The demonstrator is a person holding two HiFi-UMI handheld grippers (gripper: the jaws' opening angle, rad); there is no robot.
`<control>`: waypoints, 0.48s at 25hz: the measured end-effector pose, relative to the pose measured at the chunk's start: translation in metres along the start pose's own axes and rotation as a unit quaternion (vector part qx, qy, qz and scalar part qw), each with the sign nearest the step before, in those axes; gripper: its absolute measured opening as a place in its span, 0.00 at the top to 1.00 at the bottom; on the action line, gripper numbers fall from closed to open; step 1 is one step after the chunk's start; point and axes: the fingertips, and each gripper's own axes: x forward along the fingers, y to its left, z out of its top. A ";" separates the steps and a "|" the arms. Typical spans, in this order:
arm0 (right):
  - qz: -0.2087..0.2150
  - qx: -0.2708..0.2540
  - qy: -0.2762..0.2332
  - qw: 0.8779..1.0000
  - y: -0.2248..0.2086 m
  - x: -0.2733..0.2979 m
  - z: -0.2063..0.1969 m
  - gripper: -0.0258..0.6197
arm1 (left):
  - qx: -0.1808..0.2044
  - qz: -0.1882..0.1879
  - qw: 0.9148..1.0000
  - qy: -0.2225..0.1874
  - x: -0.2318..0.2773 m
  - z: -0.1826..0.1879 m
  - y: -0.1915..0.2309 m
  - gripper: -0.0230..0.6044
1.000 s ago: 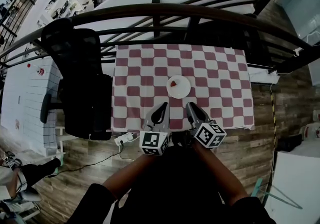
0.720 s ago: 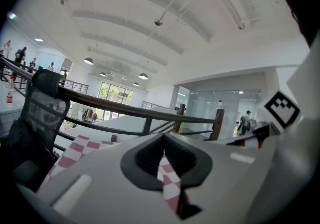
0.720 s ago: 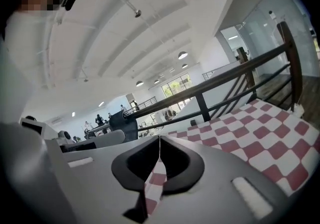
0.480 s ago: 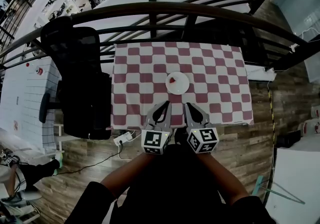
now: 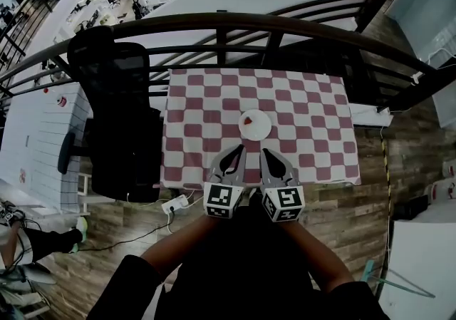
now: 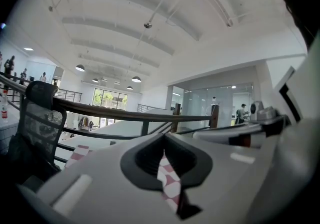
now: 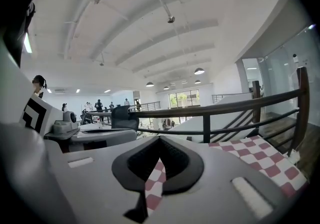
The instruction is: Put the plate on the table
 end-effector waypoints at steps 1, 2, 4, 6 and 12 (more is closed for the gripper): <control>0.000 -0.003 -0.001 1.000 0.001 0.000 0.000 0.96 | 0.001 0.004 1.000 0.001 -0.002 -0.001 0.003 0.95; 0.001 -0.005 -0.001 1.000 0.003 -0.001 0.000 0.96 | 0.001 0.009 1.000 0.002 -0.004 -0.001 0.007 0.95; 0.003 -0.010 -0.003 1.000 0.007 -0.003 0.000 0.96 | 0.001 0.021 1.000 0.001 -0.008 -0.002 0.015 0.95; 0.004 -0.016 -0.003 1.000 0.010 -0.005 0.000 0.96 | 0.015 0.023 1.000 -0.002 -0.011 0.000 0.015 0.95; 0.004 -0.024 0.004 1.000 0.010 -0.007 -0.004 0.96 | 0.040 0.005 0.999 -0.003 -0.014 0.001 0.000 0.95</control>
